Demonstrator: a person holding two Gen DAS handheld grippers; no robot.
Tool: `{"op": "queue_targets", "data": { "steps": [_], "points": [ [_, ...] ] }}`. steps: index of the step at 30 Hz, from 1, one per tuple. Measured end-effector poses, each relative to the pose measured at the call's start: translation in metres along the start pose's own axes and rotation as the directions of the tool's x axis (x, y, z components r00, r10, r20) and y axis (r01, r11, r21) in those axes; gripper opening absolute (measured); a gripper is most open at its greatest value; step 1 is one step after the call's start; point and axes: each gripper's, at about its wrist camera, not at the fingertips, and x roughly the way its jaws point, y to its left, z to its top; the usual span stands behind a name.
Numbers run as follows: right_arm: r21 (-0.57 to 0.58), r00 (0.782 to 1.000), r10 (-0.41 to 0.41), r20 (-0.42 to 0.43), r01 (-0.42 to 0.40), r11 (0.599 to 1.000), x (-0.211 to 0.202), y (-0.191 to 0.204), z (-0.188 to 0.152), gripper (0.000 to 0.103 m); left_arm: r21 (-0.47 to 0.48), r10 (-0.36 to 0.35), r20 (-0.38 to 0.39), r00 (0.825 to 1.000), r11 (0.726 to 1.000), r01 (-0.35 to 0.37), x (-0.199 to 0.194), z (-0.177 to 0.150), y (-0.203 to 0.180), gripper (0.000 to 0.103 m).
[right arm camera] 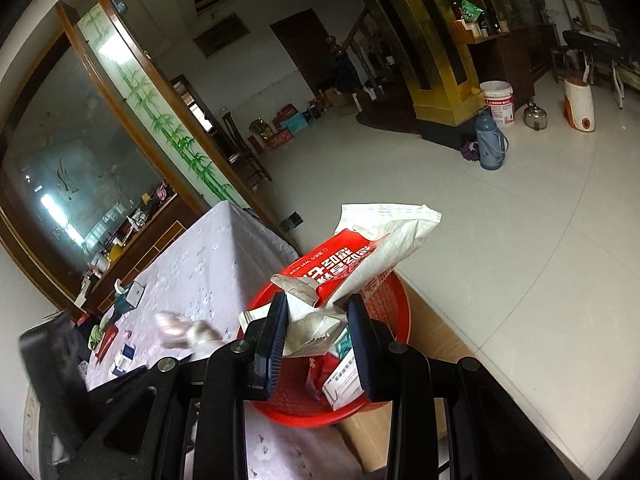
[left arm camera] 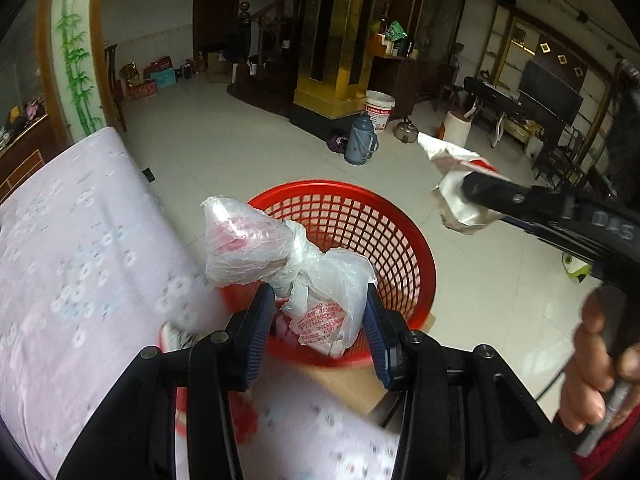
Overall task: Collect trash
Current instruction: 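Carry both tools over the red wastebasket and open them to drop items, then grasp the red-and-white tissue pack on the table with the right tool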
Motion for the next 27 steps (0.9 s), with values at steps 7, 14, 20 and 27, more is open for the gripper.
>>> {"op": "queue_targets", "data": {
  "steps": [7,14,20,27],
  "points": [
    [-0.004,1.000,0.006,-0.008,-0.006,1.000,0.010,-0.002,0.007,0.034,-0.050,-0.012,0.011,1.000,0.999,0.012,0.003,0.003,0.007,0.068],
    [-0.034,0.998,0.012,-0.064,-0.014,0.999,0.035,0.010,-0.002,0.035,-0.081,0.025,0.068,0.997,0.997,-0.020,-0.052,-0.016,0.029,0.069],
    [-0.094,0.988,-0.068,-0.138,0.055,0.994,0.066,0.029,-0.015,0.065,-0.111,0.073,0.088,0.993,0.992,-0.063,-0.095,-0.042,0.058,0.071],
    [-0.111,0.993,-0.040,-0.107,0.028,0.993,0.041,0.049,-0.041,0.065,-0.165,0.147,0.084,0.986,0.977,-0.131,-0.131,-0.086,0.104,0.072]
  ]
}}
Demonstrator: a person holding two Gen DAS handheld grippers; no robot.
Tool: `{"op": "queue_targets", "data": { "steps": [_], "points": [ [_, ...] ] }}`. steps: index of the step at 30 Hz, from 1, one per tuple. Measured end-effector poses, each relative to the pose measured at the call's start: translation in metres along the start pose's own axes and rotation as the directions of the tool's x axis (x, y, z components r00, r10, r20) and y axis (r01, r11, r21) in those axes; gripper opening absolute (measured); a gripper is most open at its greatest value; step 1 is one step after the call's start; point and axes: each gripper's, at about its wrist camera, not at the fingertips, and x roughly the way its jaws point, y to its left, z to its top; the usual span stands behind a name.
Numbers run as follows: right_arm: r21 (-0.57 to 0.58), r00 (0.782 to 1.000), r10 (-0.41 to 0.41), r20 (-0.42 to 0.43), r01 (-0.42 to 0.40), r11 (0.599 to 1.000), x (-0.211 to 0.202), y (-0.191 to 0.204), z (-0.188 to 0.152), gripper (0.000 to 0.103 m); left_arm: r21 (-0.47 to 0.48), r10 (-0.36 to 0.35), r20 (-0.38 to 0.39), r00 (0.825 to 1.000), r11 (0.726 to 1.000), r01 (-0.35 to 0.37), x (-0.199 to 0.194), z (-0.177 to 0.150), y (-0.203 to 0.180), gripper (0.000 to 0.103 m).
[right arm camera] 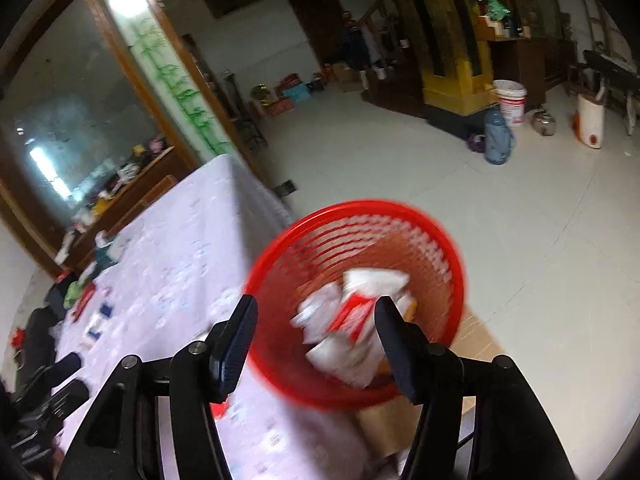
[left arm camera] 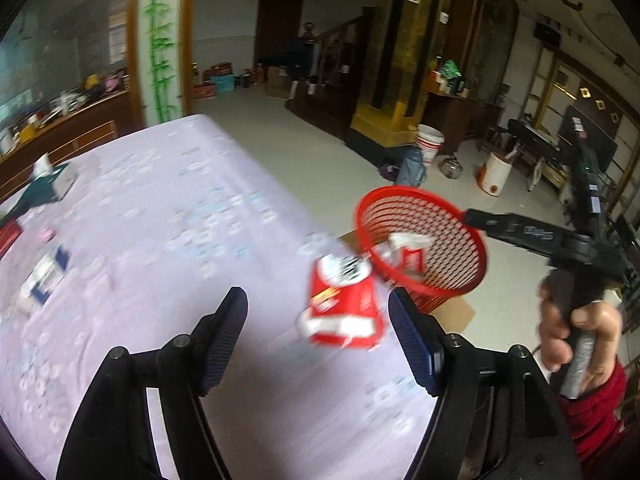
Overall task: Collect trash
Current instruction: 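Grasp the red-and-white tissue pack on the table with the right tool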
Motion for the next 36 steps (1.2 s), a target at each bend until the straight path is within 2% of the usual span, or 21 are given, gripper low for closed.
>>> {"op": "queue_targets", "data": {
  "steps": [7,12,18,20,24,30,31,32,33,35,36],
  "points": [
    [-0.070,0.990,0.118,-0.081,-0.124,0.990,0.005,0.055,-0.041,0.065,-0.092,0.071,-0.029,0.997,0.993,-0.073,-0.021,-0.048,0.062,0.072],
    [-0.072,0.983,0.117,-0.142,-0.128,0.989,0.025,0.075,-0.063,0.065,-0.131,0.113,-0.034,0.993,0.984,-0.117,-0.038,-0.081,0.090,0.072],
    [-0.089,0.982,0.086,-0.167,-0.101,0.991,0.039,0.090,-0.077,0.066,-0.164,0.171,-0.041,0.985,0.971,-0.175,-0.058,-0.112,0.121,0.072],
    [-0.112,0.986,0.049,-0.161,-0.067,0.991,0.047,0.097,-0.075,0.070,-0.193,0.187,-0.035,0.982,0.962,-0.190,-0.064,-0.113,0.136,0.072],
    [-0.152,0.987,-0.021,-0.159,-0.003,0.988,0.067,0.110,-0.070,0.070,-0.248,0.208,-0.011,0.978,0.947,-0.204,-0.080,-0.106,0.165,0.072],
    [-0.188,0.980,-0.077,-0.185,0.041,0.981,0.096,0.124,-0.068,0.070,-0.259,0.275,-0.022,0.961,0.927,-0.271,-0.083,-0.088,0.196,0.075],
    [-0.194,0.979,-0.077,-0.188,0.039,0.980,0.099,0.126,-0.068,0.067,-0.255,0.277,-0.024,0.961,0.927,-0.274,-0.082,-0.084,0.202,0.076],
    [-0.209,0.978,-0.079,-0.191,0.038,0.977,0.102,0.131,-0.069,0.058,-0.255,0.282,-0.026,0.959,0.926,-0.279,-0.080,-0.082,0.206,0.076],
    [-0.226,0.977,-0.083,-0.194,0.038,0.973,0.105,0.137,-0.070,0.054,-0.261,0.297,-0.032,0.954,0.919,-0.295,-0.079,-0.078,0.213,0.077],
    [-0.257,0.978,-0.078,-0.195,0.026,0.966,0.109,0.148,-0.073,0.046,-0.267,0.309,-0.033,0.951,0.914,-0.306,-0.076,-0.073,0.224,0.078],
    [-0.273,0.977,-0.073,-0.200,0.016,0.962,0.111,0.154,-0.075,0.045,-0.272,0.310,-0.033,0.950,0.912,-0.307,-0.074,-0.069,0.231,0.078]
  ]
}}
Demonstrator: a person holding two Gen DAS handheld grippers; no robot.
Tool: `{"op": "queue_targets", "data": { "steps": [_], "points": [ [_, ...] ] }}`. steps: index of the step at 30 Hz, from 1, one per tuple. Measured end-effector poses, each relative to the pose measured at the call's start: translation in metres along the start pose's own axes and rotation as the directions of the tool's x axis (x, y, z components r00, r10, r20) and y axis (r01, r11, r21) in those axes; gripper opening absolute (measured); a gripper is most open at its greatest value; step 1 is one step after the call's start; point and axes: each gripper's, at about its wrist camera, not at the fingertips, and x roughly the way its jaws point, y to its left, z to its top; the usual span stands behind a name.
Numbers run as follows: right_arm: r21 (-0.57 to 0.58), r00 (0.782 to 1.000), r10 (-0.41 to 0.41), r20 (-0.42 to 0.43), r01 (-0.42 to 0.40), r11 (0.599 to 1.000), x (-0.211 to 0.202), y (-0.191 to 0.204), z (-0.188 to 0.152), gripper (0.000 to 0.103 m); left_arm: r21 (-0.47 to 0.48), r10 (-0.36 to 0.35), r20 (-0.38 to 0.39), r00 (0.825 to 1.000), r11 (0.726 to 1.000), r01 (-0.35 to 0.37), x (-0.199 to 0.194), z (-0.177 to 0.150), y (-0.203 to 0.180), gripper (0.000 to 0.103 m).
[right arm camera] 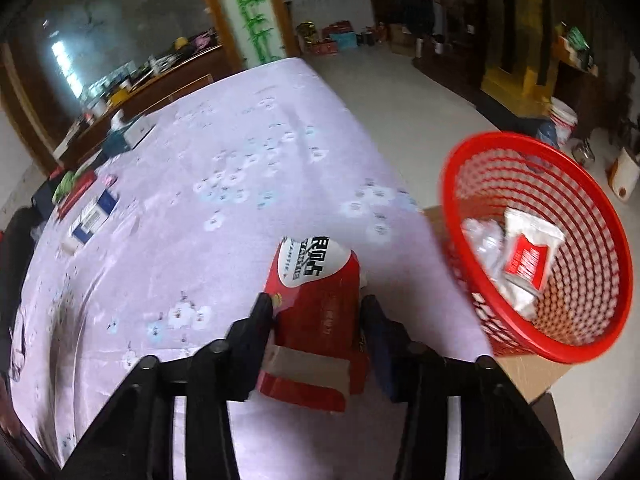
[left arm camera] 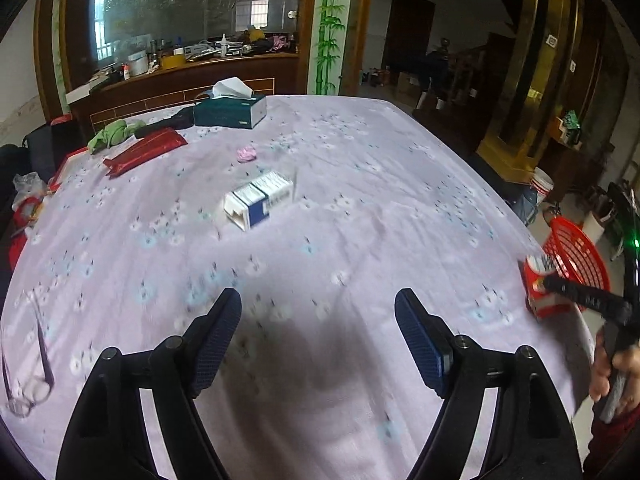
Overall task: Collect trash
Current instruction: 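Grasp the red-and-white tissue pack on the table with the right tool, then grasp the white medicine box with the left tool while the right tool holds the red pack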
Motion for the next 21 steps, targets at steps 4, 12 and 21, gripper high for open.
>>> {"op": "queue_targets", "data": {
  "steps": [4,12,21],
  "points": [
    [-0.063,0.998,0.060,-0.001,-0.060,0.996,0.003,0.026,0.001,0.039,-0.033,0.036,-0.014,0.999,0.999,-0.037,0.022,0.023,0.019,0.078],
    [-0.132,0.978,0.207,-0.033,-0.210,0.969,0.004,0.069,-0.009,0.036,-0.022,0.091,-0.035,0.995,0.996,-0.091,0.076,0.069,0.039,0.079],
    [-0.112,0.968,0.247,-0.038,-0.250,0.962,-0.001,0.069,-0.012,0.036,-0.024,0.032,-0.120,0.992,0.999,-0.035,0.146,0.096,0.072,0.078]
  ]
}}
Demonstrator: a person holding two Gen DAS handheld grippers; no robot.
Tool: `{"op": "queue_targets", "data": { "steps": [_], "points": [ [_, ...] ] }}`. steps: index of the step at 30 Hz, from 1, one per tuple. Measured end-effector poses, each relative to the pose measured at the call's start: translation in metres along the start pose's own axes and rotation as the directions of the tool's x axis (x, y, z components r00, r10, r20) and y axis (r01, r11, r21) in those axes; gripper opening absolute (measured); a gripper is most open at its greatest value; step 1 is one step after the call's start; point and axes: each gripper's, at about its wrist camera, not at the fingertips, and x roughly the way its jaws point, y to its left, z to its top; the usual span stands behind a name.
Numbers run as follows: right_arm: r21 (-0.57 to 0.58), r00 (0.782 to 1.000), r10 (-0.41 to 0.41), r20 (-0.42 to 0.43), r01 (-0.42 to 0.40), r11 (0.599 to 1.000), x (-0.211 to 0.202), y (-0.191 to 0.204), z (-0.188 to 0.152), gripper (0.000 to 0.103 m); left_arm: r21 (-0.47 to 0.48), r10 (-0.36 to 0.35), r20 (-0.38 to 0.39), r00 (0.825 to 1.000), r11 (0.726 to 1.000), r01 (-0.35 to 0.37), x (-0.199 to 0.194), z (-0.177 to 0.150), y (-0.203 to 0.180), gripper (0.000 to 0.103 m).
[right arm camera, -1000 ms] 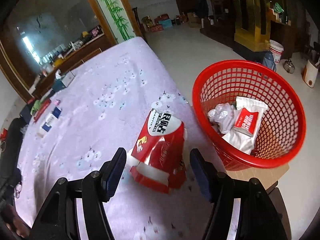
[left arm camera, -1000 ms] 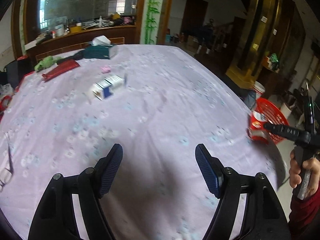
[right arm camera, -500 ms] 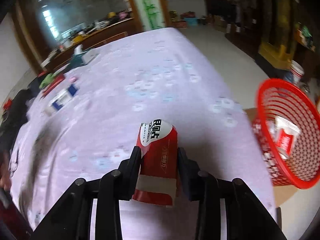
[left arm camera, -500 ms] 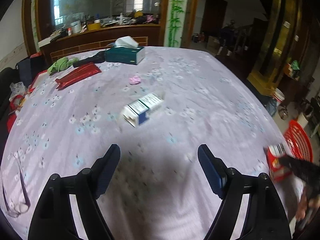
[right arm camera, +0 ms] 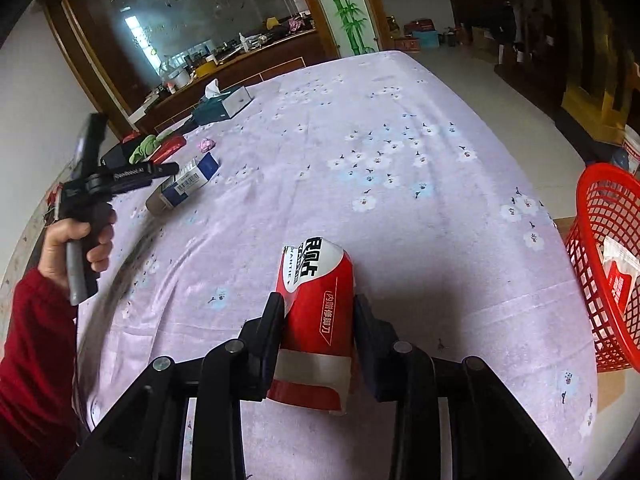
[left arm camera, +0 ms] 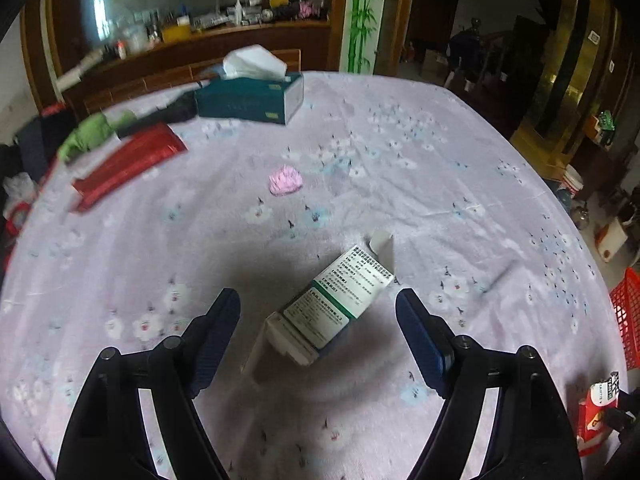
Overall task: Collect trash
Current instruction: 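Grasp the white medicine box with the left tool while the right tool holds the red pack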
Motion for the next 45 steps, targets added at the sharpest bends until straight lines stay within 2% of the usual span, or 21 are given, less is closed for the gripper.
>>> {"op": "queue_targets", "data": {
  "steps": [3,5,7,10,13,16,18,25,30,34,39,45],
  "points": [
    [0.016,1.000,0.006,-0.005,-0.006,1.000,0.000,-0.005,0.001,0.036,0.030,-0.053,-0.021,0.998,0.998,0.054,0.009,-0.006,-0.006,0.078],
    [0.028,1.000,0.011,-0.008,-0.011,1.000,0.001,-0.007,0.001,0.036,0.073,-0.027,-0.015,1.000,0.997,0.028,0.012,-0.011,-0.016,0.075],
    [0.034,1.000,0.018,-0.009,-0.017,0.999,0.001,-0.008,0.001,0.036,0.109,0.001,-0.024,1.000,0.994,0.002,0.015,-0.015,-0.025,0.051],
    [0.039,1.000,0.024,-0.007,-0.024,0.999,-0.001,-0.007,0.001,0.036,0.113,0.038,-0.023,0.999,0.993,-0.035,0.016,-0.015,-0.033,0.047],
    [0.044,1.000,0.029,-0.007,-0.029,0.999,-0.001,-0.006,-0.001,0.036,0.100,0.027,-0.028,0.999,0.995,-0.024,0.016,-0.015,-0.035,0.047],
    [0.050,0.999,0.032,-0.007,-0.032,0.998,-0.003,-0.006,-0.004,0.036,0.094,0.073,-0.014,0.997,0.993,-0.071,0.015,-0.020,-0.044,0.043],
    [0.053,0.999,0.033,-0.001,-0.033,0.998,-0.006,-0.006,-0.006,0.036,0.069,0.063,-0.019,0.998,0.996,-0.061,0.010,-0.024,-0.048,0.043],
    [0.066,0.999,0.038,0.018,-0.039,0.997,-0.018,-0.007,-0.012,0.037,0.021,-0.010,0.028,1.000,1.000,0.010,-0.040,-0.066,-0.067,0.043],
    [0.062,0.999,0.028,0.043,-0.030,0.998,-0.026,-0.002,-0.019,0.037,0.046,-0.007,0.107,0.994,0.999,0.002,-0.089,-0.107,-0.094,0.043],
    [0.050,0.998,0.025,0.053,-0.028,0.998,-0.031,0.004,-0.027,0.037,0.046,0.010,0.174,0.985,0.999,-0.018,-0.125,-0.141,-0.109,0.043],
    [0.029,0.998,0.022,0.058,-0.024,0.999,-0.036,0.016,-0.037,0.037,0.048,0.061,0.230,0.971,0.996,-0.074,-0.146,-0.175,-0.126,0.044],
    [0.007,0.998,0.011,0.068,-0.012,1.000,-0.044,0.027,-0.047,0.037,0.070,0.100,0.288,0.952,0.990,-0.125,-0.163,-0.196,-0.139,0.043]
  ]
}}
